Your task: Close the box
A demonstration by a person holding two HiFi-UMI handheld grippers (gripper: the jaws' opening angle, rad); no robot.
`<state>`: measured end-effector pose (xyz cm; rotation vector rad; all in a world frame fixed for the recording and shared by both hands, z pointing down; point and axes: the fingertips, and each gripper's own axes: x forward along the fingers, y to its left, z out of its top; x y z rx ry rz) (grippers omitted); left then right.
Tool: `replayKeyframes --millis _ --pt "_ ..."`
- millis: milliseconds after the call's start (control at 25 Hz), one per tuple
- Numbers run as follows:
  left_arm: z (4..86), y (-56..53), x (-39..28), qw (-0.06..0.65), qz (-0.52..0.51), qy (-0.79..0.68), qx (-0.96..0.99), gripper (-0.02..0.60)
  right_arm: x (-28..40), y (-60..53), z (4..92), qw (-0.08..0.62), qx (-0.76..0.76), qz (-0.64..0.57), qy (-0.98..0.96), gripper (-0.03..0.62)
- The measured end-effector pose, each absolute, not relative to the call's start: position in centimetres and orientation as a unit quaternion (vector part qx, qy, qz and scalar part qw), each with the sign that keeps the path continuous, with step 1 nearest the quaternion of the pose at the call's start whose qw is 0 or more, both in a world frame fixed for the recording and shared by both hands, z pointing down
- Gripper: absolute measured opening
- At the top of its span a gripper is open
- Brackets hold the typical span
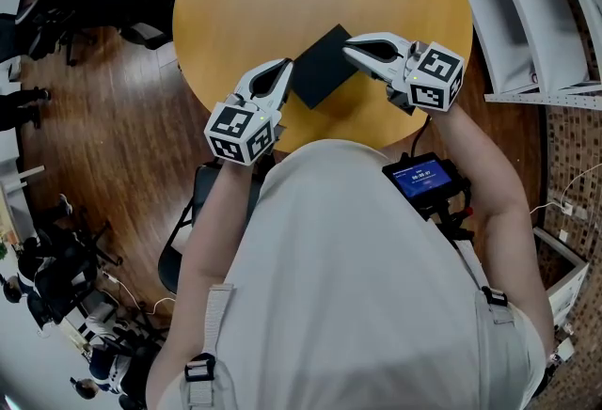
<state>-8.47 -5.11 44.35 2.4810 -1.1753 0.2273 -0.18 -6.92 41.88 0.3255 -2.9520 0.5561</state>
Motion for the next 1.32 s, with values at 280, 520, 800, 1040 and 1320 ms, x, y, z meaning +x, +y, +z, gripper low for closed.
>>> replayKeyframes --millis 280,520,800,1040,1320 --pt "44.19 -4.90 -8.12 0.190 0.082 -0.414 0.886 0.000 0.09 -6.53 41.83 0.056 0.112 0.180 -0.976 0.000" --pt "44.12 -5.08 -8.30 0.188 0.081 -0.414 0.887 0.000 0.03 -6.52 41.71 0.058 0.115 0.171 -0.977 0.000" --pt "44.33 -5.01 -8.16 0.191 0.083 -0.411 0.887 0.000 -0.15 -6.55 41.95 0.062 0.115 0.173 -0.976 0.000" --pt "44.44 -4.91 -7.99 0.192 0.086 -0.410 0.888 0.000 -0.12 -6.40 42.08 0.061 0.114 0.175 -0.976 0.000" --pt "44.79 -5.03 -7.87 0.196 0.089 -0.408 0.887 0.000 0.06 -6.56 42.41 0.063 0.117 0.178 -0.975 0.000"
